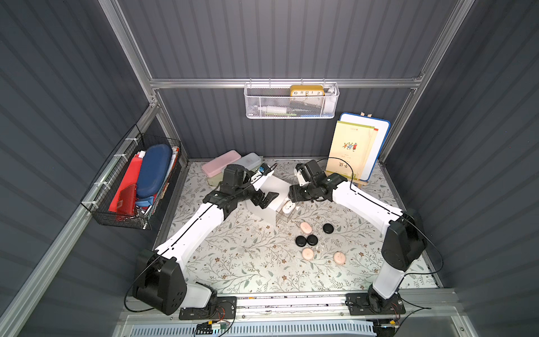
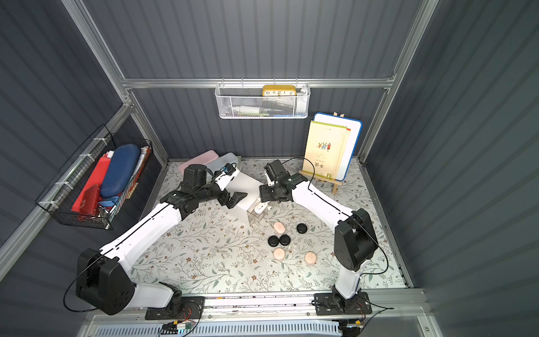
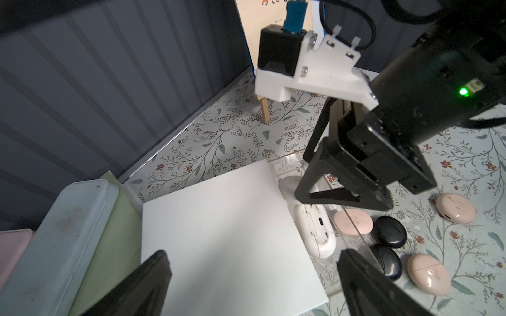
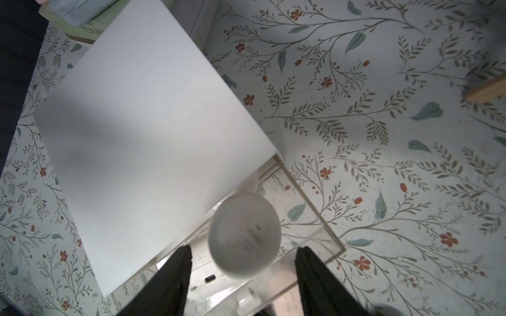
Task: Put the bluetooth earphones in the drawer according to color
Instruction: Place the bluetooth earphone in the drawer.
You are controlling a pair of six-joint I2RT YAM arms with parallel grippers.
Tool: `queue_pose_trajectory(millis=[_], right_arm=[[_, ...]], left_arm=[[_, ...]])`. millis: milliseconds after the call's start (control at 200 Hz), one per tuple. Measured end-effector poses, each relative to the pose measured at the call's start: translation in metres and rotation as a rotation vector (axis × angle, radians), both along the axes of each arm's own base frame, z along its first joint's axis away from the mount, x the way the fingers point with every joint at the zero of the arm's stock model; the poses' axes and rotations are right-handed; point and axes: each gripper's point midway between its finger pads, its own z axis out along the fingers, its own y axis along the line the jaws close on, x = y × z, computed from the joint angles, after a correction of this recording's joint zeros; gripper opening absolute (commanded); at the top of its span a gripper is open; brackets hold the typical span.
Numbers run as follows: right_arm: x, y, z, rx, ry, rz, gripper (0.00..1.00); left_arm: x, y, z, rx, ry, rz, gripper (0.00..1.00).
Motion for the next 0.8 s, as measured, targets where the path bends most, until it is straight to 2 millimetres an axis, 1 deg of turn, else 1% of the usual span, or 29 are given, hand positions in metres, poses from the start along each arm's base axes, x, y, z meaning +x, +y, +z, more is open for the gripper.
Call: queue_pose_trajectory(millis=[325,440,490,550,615,705,801], right_arm=[[0.0,-0.003,-0.002,-0.006,-0.011,-0.009,0.68],[-0.003,-0.007,0.003,0.001,-0.029,-0.016,0.68],[-0.006,-0.01,0.008,0.006,-0.042,-0.021,0.66],[-0.007,-0.012,0.015,0.015,-0.068,-0.028,0.61],[-0.007,-0.014,0.023,0.03,-0.098,-0.035,0.51],[-0.006,-0.015,0.03,0.045,-0.124,-0.044,0.36],[-0.004,-0.013,0.032,0.058,-0.13,-0.054,0.18]], left_arm=[[0.0,0.0,0.001,-0.001,-0.005,0.002,0.99],[0.001,0.0,0.003,-0.004,-0.012,0.002,0.99],[0.002,0.0,0.004,-0.006,-0.016,0.003,0.99],[0.002,0.0,0.005,-0.008,-0.021,0.003,0.99],[0.003,-0.001,0.007,-0.011,-0.027,0.004,0.99],[0.003,0.0,0.007,-0.012,-0.032,0.007,0.99],[0.005,0.0,0.008,-0.009,-0.036,0.014,0.99]])
